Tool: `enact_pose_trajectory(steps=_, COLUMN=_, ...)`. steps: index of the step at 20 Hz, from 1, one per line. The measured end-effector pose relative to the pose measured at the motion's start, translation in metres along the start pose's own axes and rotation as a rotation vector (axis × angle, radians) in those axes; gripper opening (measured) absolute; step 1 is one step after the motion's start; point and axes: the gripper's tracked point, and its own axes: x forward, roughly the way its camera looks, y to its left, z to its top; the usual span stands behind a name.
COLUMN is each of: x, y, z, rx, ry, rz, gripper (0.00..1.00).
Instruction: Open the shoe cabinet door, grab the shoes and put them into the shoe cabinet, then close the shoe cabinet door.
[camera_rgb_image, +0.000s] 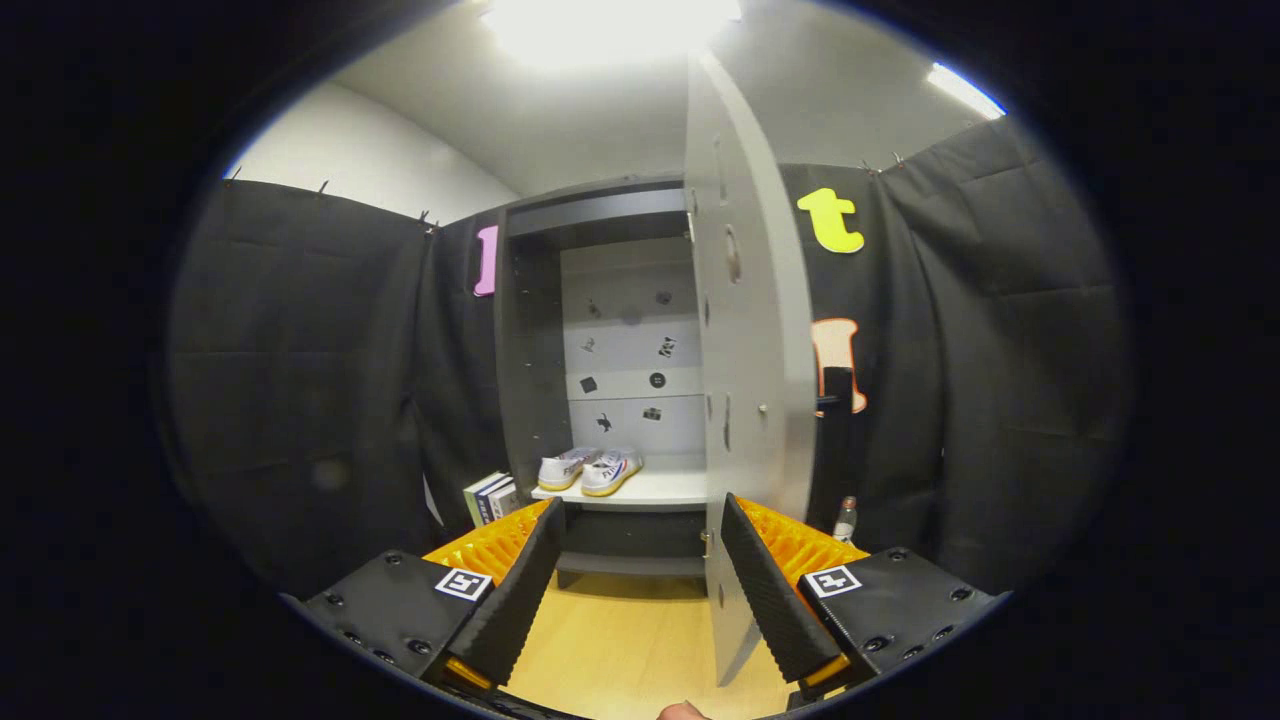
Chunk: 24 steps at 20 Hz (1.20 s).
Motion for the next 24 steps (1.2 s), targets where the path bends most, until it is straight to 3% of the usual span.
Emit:
enact_pose_trajectory(steps=11, x=-0.004, y=-0.096, z=0.01, rx=0.087, ry=-0.016, rz=-0.193, gripper=0.98)
enact_pose_trajectory(steps=19, x=0.02, y=-0.153, z=0.012, rx=0.025, ry=-0.05, rz=-0.415, gripper=0.97)
enact_pose_trajectory(steps=24, x=0.034, y=-0.164, z=-0.001, rx=0.014, ry=-0.004, rz=-0.494, gripper=0.98)
